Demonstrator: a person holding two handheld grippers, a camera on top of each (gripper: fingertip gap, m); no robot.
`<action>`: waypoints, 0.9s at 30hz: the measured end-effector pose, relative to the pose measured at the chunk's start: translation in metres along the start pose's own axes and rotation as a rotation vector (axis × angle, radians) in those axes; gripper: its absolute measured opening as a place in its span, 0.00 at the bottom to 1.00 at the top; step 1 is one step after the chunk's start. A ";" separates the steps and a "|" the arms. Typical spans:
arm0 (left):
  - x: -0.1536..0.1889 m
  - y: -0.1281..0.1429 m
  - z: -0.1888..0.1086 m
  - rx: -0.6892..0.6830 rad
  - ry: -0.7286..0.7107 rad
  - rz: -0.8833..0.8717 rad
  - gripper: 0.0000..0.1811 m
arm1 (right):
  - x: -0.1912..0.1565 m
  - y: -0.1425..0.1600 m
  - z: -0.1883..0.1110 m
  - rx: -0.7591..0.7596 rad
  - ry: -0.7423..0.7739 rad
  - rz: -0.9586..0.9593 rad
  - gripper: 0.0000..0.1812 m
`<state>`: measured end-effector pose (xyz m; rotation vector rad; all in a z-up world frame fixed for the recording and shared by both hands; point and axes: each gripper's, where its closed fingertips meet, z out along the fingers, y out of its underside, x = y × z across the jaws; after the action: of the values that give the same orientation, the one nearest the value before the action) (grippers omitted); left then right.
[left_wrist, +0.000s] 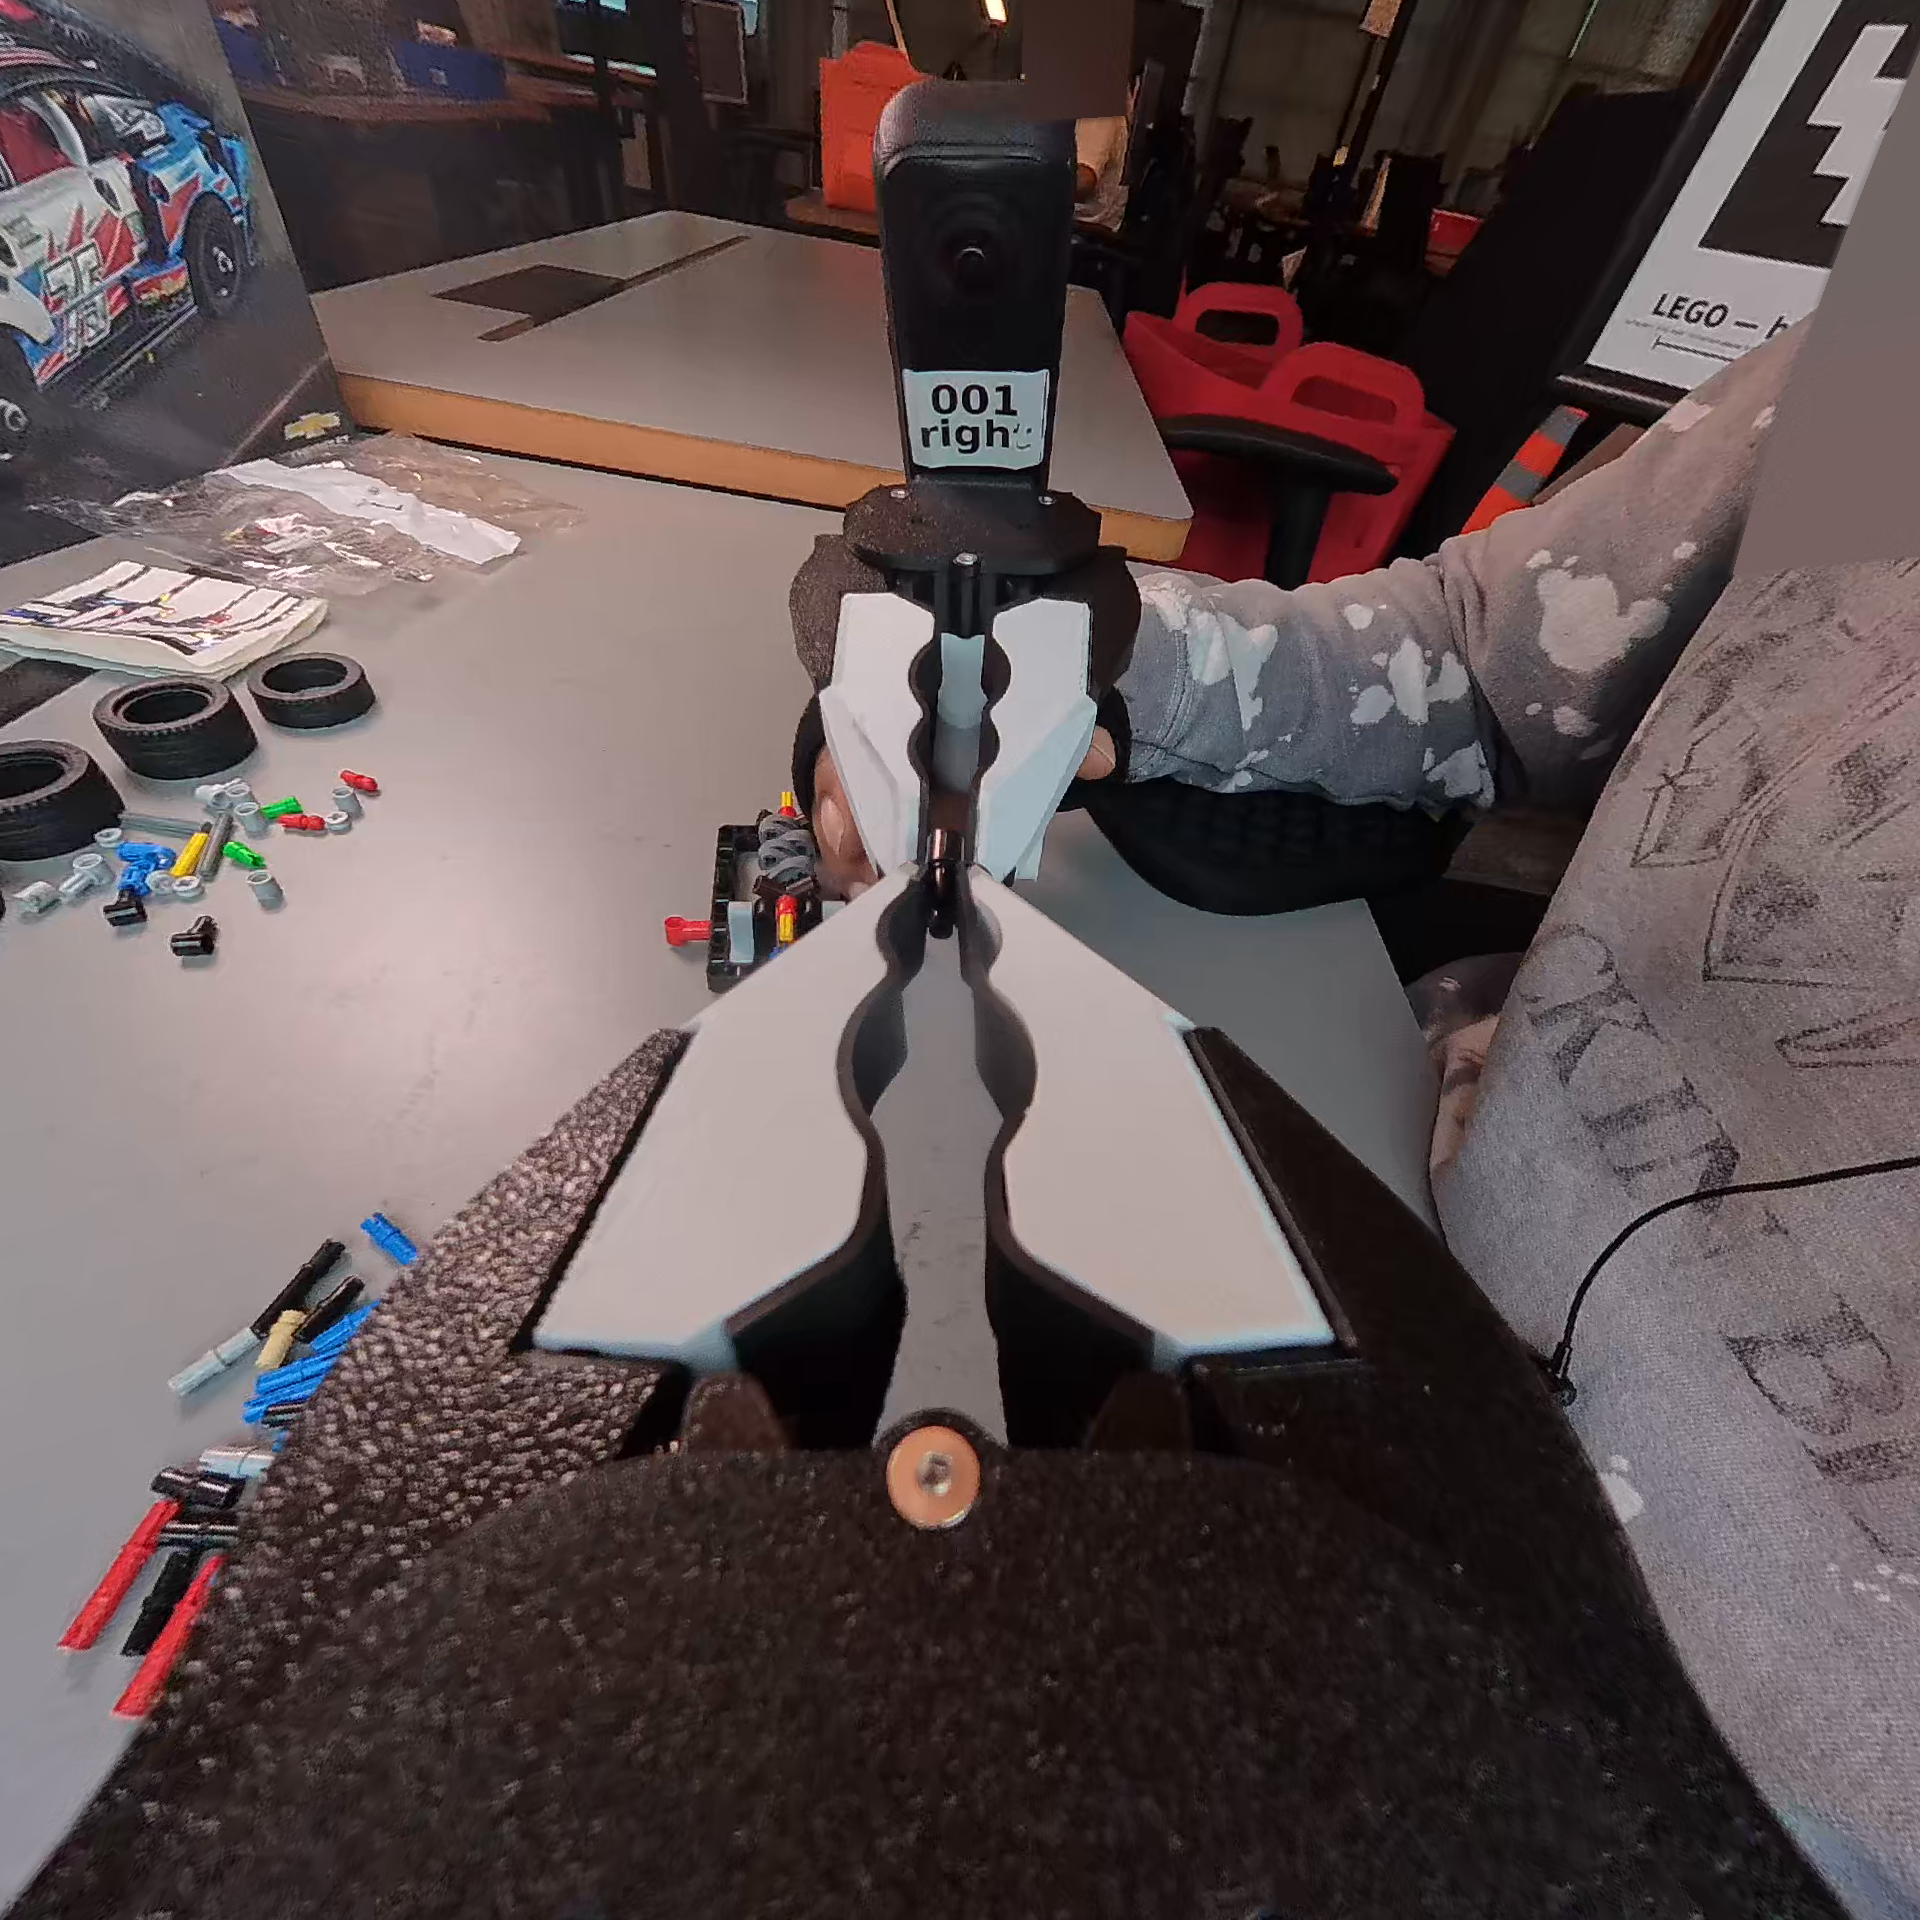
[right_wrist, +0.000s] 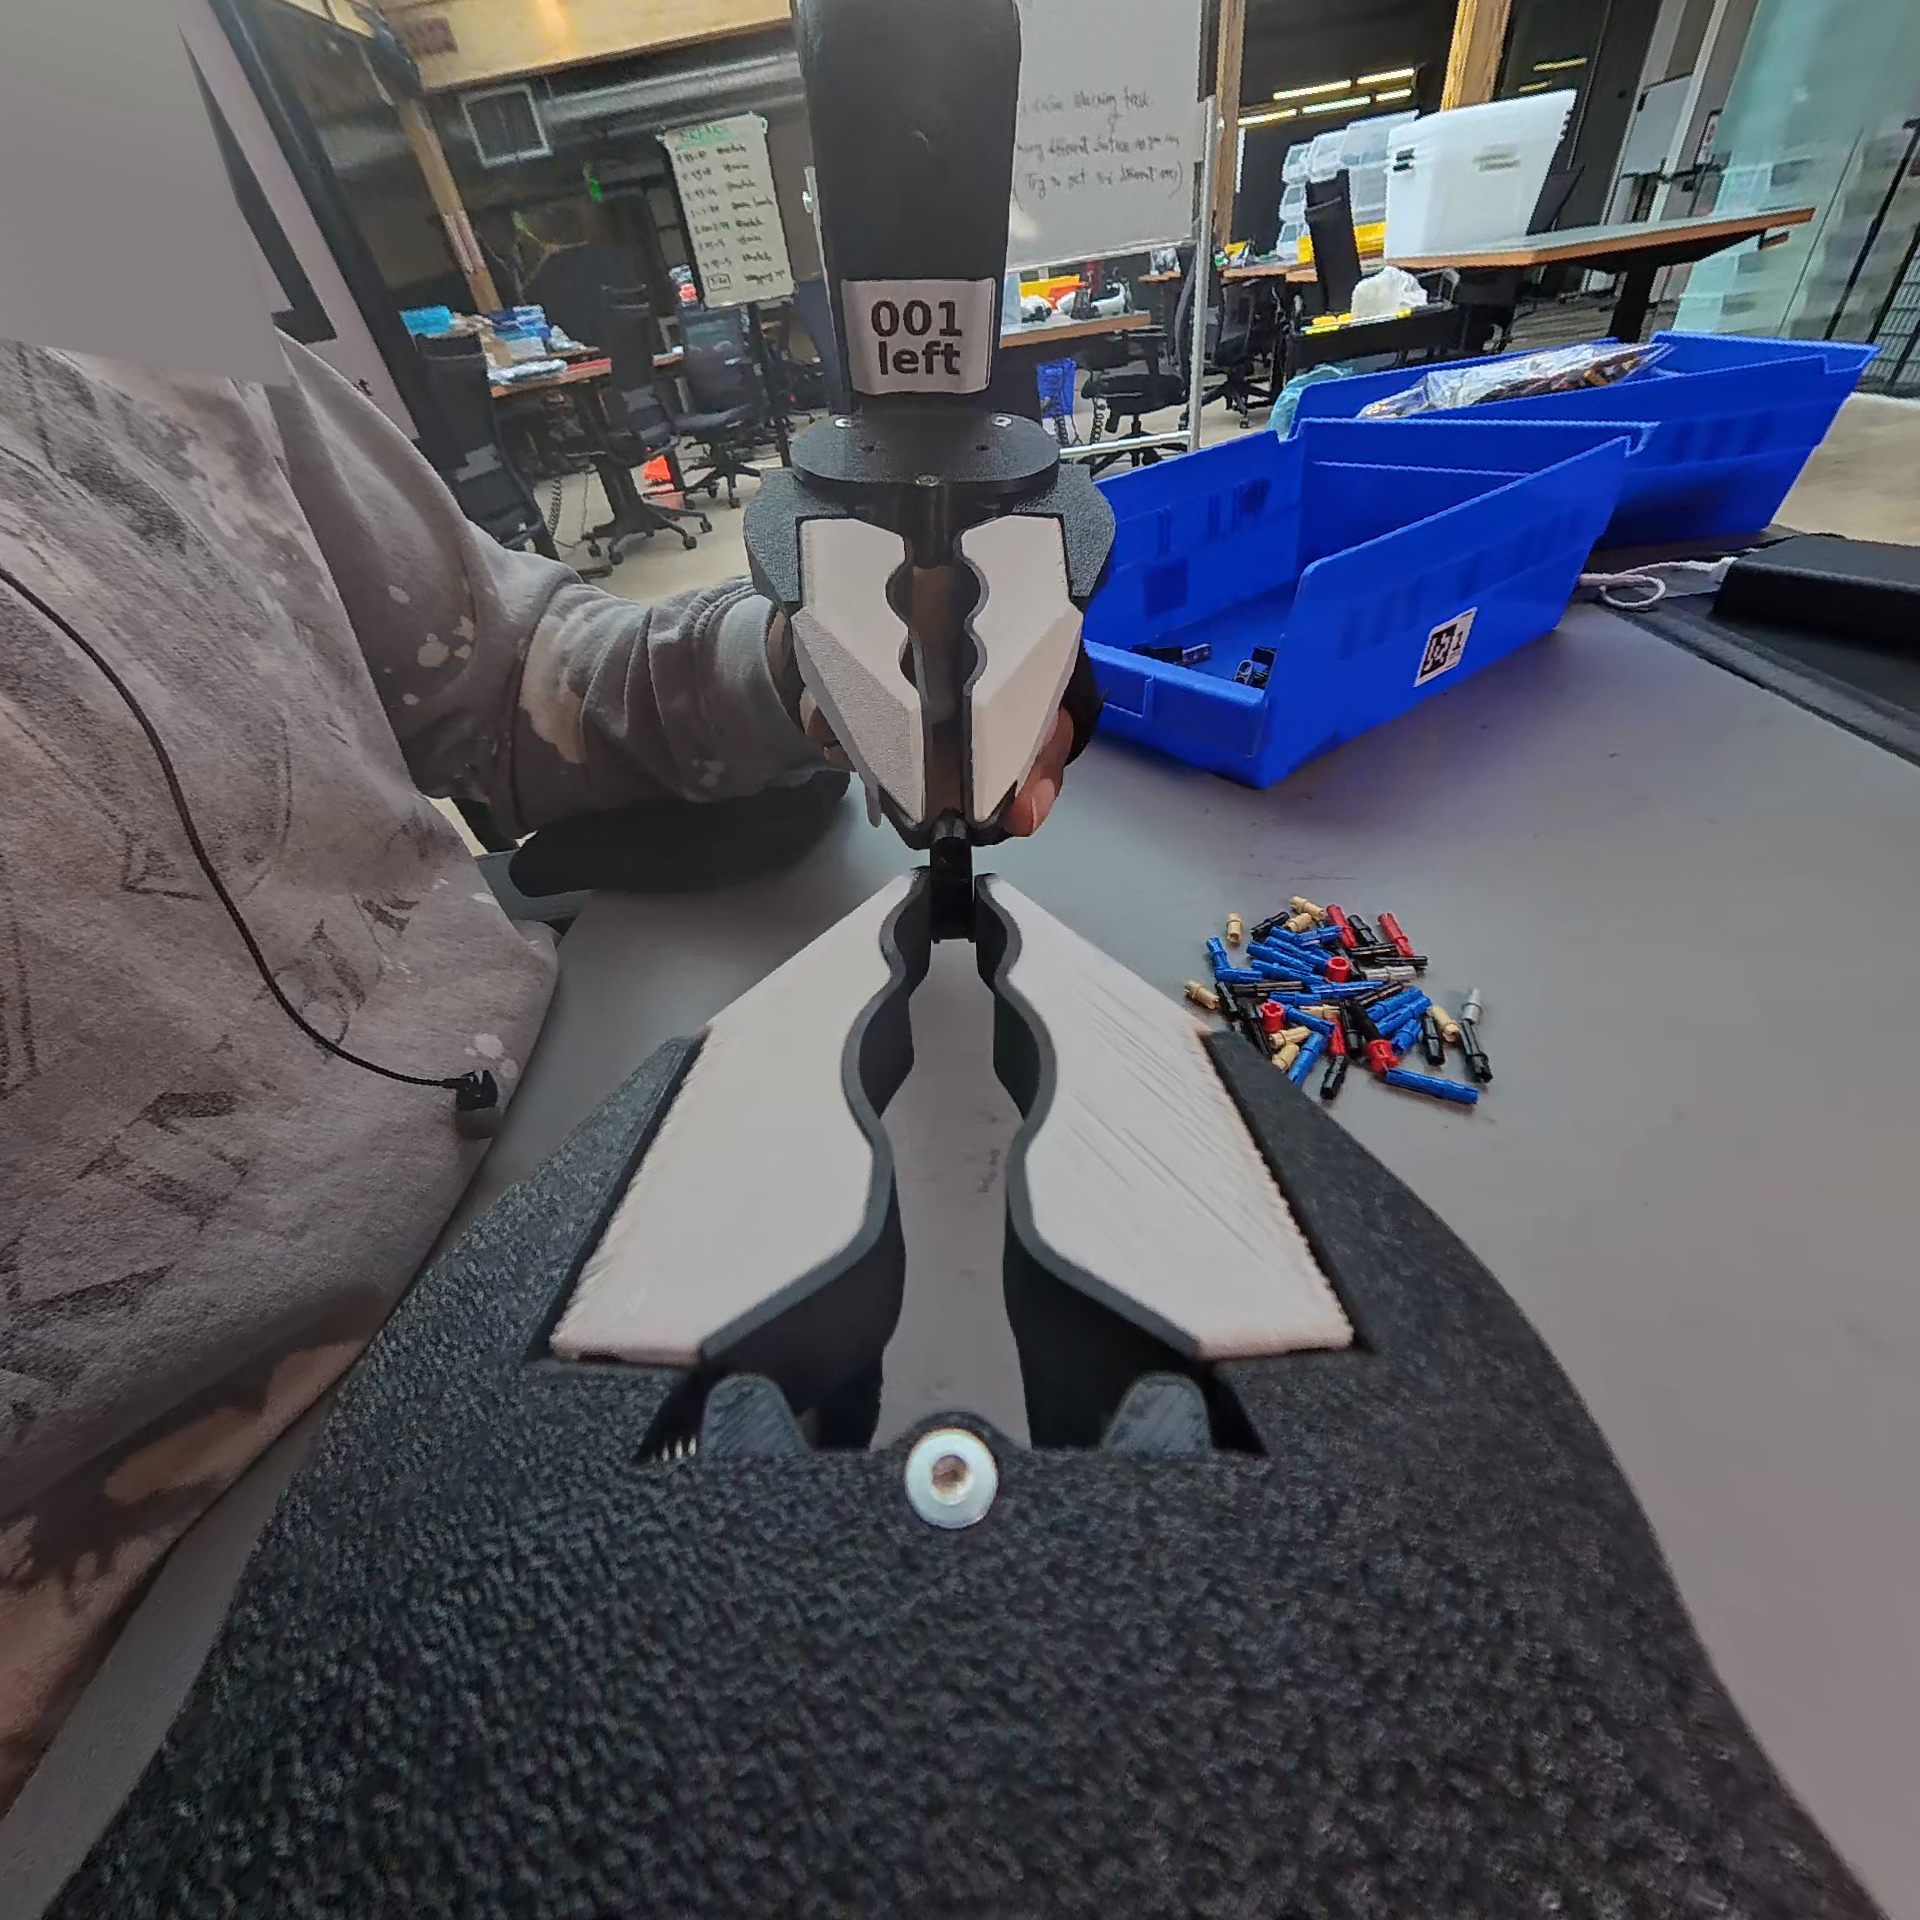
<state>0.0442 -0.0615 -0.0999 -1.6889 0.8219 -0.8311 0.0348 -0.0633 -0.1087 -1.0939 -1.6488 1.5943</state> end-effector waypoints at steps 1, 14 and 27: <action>0.000 0.001 0.000 -0.003 0.002 -0.001 0.03 | 0.000 0.000 0.000 0.000 0.001 0.001 0.04; 0.005 0.002 0.000 -0.006 0.031 -0.016 0.04 | -0.003 -0.001 0.000 0.009 -0.021 0.018 0.04; -0.036 -0.006 -0.046 0.079 -0.111 -0.156 0.01 | 0.035 -0.060 -0.073 0.340 0.112 0.077 0.03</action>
<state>-0.0128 -0.0524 -0.0888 -1.7279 0.5800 -0.8556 0.0709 0.0070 -0.0459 -1.0548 -1.2206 1.7497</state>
